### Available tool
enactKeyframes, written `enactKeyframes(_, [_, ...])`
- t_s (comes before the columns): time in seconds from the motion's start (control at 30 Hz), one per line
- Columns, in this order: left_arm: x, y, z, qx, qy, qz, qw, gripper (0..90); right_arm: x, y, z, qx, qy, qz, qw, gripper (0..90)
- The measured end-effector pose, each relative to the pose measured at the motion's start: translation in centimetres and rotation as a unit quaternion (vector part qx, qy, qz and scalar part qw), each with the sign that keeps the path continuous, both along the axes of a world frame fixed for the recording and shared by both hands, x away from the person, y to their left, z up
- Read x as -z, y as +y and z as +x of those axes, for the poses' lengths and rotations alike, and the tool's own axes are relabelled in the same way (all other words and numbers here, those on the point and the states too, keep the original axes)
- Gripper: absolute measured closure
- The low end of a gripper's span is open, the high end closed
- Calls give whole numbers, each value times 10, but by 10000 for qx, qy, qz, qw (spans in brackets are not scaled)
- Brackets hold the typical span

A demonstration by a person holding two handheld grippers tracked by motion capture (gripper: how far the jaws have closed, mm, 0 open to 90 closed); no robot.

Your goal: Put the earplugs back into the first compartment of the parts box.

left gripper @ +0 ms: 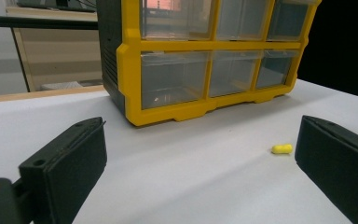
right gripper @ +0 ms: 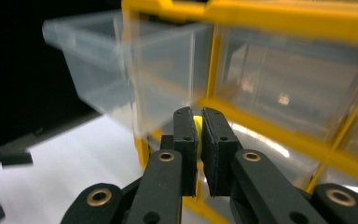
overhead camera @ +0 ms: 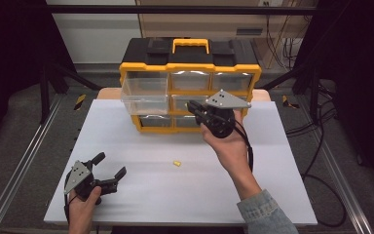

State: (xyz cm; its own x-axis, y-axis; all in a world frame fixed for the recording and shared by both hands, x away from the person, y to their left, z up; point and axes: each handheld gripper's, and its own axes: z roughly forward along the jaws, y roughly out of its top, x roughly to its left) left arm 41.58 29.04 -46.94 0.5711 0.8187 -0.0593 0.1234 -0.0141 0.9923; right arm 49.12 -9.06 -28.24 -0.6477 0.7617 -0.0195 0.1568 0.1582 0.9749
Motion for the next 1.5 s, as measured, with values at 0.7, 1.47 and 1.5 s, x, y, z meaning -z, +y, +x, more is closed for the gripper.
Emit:
enactKeyframes(0.7, [0, -1, 0, 40, 2, -3, 10000, 17, -56, 39, 20, -141, -519, 218, 9983, 845])
enactKeyframes(1.47, [0, -1, 1, 63, 16, 4, 10000, 17, -54, 79, 35, -414, -484, -206, 9978, 761])
enactKeyframes(1.5, [0, -1, 1, 60, 10, 4, 10000, 17, -54, 80, 35, -421, -472, -204, 9978, 730])
